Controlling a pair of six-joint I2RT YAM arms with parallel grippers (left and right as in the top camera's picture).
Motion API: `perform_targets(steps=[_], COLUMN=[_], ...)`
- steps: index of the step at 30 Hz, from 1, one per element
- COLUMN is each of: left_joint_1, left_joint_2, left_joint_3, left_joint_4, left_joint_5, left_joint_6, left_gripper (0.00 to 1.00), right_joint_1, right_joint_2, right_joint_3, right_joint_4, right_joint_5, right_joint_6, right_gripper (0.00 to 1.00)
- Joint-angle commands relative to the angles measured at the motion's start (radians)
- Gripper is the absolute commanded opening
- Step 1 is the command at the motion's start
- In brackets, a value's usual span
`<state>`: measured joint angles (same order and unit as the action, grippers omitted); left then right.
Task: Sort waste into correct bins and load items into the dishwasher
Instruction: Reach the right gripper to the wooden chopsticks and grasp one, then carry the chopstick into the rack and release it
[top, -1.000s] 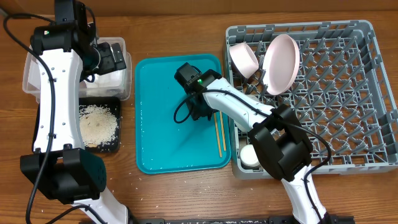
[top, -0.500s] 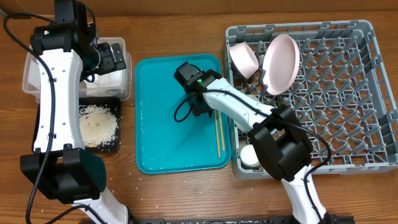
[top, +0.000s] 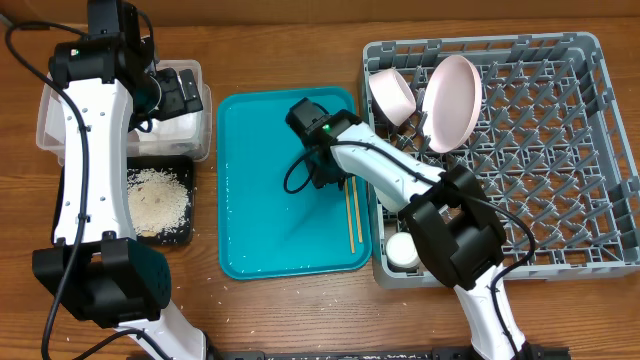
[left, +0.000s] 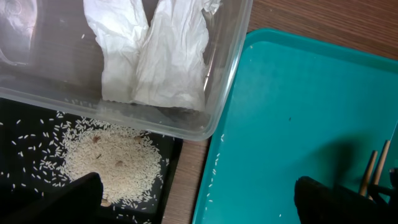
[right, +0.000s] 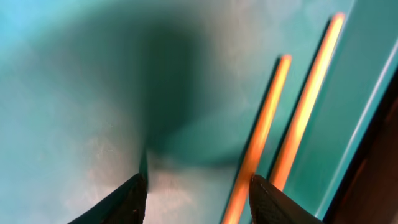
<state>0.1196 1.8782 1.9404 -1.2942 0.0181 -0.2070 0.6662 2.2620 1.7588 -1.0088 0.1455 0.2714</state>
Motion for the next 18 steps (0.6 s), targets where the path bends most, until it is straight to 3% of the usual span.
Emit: perform_targets(steps=[1, 7, 9, 11, 18], left_joint_1=[-0.002, -0.002, -0.002, -0.002, -0.002], left_joint_2=[-0.003, -0.003, -0.002, -0.003, -0.002], left_joint_3=[0.02, 0.02, 0.02, 0.02, 0.02], left_joint_4=[0.0, 0.0, 0.0, 0.0, 0.0], left_joint_5=[0.0, 0.0, 0.0, 0.0, 0.0], left_joint_6=[0.012, 0.012, 0.012, 0.012, 0.012], left_gripper=[1.0, 1.0, 1.0, 1.0, 1.0], right_joint_1=[-0.021, -0.021, -0.018, -0.016, -0.016], right_joint_2=[-0.008, -0.008, -0.008, -0.008, -0.018], right_joint_3=[-0.036, -0.035, -0.035, -0.035, 0.043], right_joint_4=[-0.045, -0.173, -0.193, -0.188, -0.189], right_joint_5=[-0.15, -0.282, -0.282, -0.274, -0.233], right_joint_6=[0.014, 0.017, 0.017, 0.016, 0.016], right_gripper=[0.53, 0.4, 0.27, 0.05, 0.04])
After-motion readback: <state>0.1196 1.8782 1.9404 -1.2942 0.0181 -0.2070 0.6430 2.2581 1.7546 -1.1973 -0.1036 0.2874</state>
